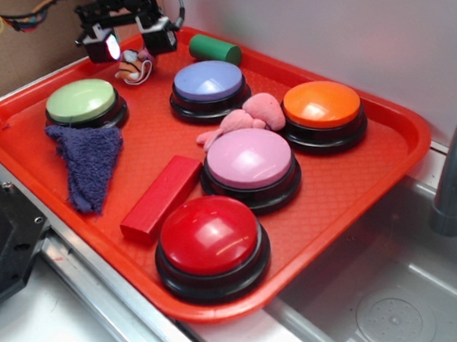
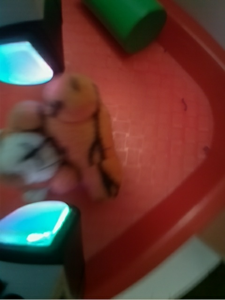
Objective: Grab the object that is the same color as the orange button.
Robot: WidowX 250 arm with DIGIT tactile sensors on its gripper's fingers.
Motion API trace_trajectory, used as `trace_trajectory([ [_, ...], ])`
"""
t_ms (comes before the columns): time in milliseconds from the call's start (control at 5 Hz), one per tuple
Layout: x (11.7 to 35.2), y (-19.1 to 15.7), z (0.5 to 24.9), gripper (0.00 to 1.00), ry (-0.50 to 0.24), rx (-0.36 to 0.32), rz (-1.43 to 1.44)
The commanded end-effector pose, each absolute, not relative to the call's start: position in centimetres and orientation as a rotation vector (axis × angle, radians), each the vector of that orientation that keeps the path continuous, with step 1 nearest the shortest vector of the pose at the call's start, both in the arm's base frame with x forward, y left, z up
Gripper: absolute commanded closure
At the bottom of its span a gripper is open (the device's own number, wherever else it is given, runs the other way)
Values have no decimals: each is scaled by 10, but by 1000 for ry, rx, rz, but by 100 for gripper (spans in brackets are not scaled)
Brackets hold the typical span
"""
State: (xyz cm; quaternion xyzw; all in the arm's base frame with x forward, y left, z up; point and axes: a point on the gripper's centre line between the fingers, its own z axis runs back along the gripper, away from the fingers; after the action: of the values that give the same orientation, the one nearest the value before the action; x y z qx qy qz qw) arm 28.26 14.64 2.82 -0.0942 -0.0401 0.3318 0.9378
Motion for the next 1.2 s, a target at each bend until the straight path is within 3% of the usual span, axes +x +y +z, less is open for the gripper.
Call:
trace_trajectory([
  [0, 290, 150, 33, 78, -121, -107, 685],
  [200, 289, 146, 35, 100, -134, -101, 692],
  [600, 273, 126, 102, 100, -179, -70, 684],
  [800, 254, 99, 141, 100, -204, -76, 604],
  [1000, 230, 70, 165, 100, -231, -102, 516],
])
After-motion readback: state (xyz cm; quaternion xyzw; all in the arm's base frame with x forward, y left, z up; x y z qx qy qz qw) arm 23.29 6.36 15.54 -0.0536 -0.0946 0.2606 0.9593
